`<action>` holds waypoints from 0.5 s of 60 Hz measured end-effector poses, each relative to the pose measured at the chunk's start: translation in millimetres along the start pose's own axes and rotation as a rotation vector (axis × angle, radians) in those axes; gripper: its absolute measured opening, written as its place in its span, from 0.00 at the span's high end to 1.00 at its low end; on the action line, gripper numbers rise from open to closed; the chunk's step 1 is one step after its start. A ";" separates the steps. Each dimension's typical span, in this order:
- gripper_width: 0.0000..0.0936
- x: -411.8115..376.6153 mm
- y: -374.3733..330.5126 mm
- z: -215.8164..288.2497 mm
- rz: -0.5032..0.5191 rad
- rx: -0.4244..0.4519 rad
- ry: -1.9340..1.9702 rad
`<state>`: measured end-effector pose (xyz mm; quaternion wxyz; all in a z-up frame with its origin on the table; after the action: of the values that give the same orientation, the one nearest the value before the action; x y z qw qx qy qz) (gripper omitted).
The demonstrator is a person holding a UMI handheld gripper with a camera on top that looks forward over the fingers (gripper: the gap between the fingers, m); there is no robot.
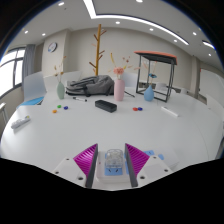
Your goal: Unplug charger
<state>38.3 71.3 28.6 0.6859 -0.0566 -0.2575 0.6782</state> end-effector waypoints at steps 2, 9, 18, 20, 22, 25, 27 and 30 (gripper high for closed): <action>0.67 -7.7 -1.1 0.8 0.035 0.011 0.001; 0.96 3.5 0.1 1.8 -0.008 -0.015 0.023; 0.97 35.3 -19.7 50.5 -0.058 0.127 0.003; 0.97 44.8 -27.6 73.3 -0.045 0.167 0.025; 0.97 59.4 -33.6 89.1 -0.049 0.174 0.076; 0.97 83.7 -42.4 108.5 -0.063 0.172 0.125; 0.96 105.4 -48.9 118.2 -0.085 0.179 0.138; 0.96 134.8 -57.6 125.5 -0.109 0.165 0.132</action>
<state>29.3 162.3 198.5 0.7395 -0.0306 -0.1576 0.6538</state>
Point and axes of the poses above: the point between the fingertips, and its own axes, seen from behind it with the camera up: x to the right, z up, y forward, the way the camera looks, the point moved 7 cm from there along -y, backward, against the way the camera looks, and after that the axes turned 15 degrees about -y, right-handed, at the moved point
